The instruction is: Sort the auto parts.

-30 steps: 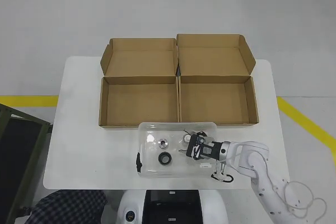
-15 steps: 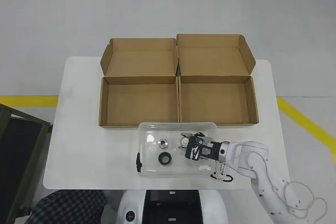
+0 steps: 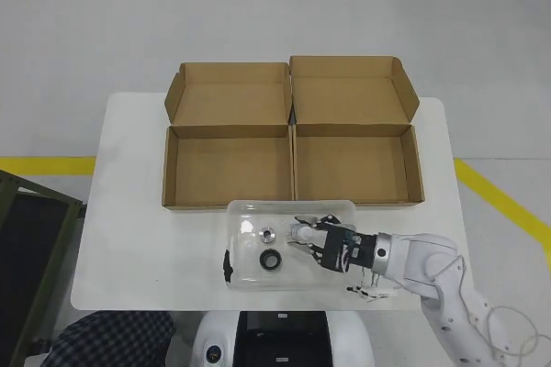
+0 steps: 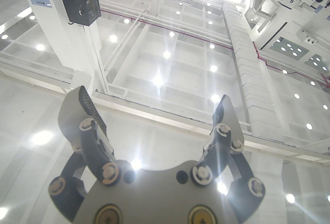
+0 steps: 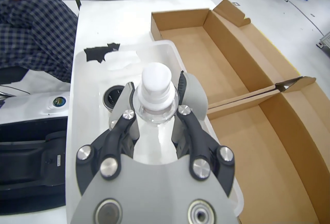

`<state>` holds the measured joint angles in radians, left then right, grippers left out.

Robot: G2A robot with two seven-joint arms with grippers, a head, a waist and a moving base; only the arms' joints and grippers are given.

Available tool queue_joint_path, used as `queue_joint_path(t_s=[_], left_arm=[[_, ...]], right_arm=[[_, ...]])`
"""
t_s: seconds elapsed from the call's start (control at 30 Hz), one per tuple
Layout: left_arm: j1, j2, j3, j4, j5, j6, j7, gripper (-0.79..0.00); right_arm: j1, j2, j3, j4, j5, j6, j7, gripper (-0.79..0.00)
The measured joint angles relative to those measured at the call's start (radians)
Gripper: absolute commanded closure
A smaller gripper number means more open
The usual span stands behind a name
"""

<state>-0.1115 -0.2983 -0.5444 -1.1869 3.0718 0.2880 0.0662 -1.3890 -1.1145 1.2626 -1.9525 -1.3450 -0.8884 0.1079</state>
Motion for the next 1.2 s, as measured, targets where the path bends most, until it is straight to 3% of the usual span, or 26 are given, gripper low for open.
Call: queue_joint_path(t_s=[0.3, 0.53, 0.9, 1.2], left_arm=[[0.000, 0.000, 0.000, 0.000, 0.000, 0.000, 0.000, -0.785], [0.000, 0.000, 0.000, 0.000, 0.000, 0.000, 0.000, -0.785], [0.000, 0.000, 0.000, 0.000, 0.000, 0.000, 0.000, -0.785], [0.000, 0.000, 0.000, 0.000, 0.000, 0.000, 0.000, -0.785]], right_arm=[[0.022, 0.006, 0.062, 0.034, 0.256, -0.062, -0.116, 0.000], [0.013, 0.011, 0.129, 0.033, 0.386, -0.024, -0.157, 0.000], [0.001, 0.015, 0.183, 0.070, 0.629, 0.012, -0.181, 0.000], [0.006, 0.018, 0.194, 0.103, 0.719, -0.002, -0.146, 0.000]])
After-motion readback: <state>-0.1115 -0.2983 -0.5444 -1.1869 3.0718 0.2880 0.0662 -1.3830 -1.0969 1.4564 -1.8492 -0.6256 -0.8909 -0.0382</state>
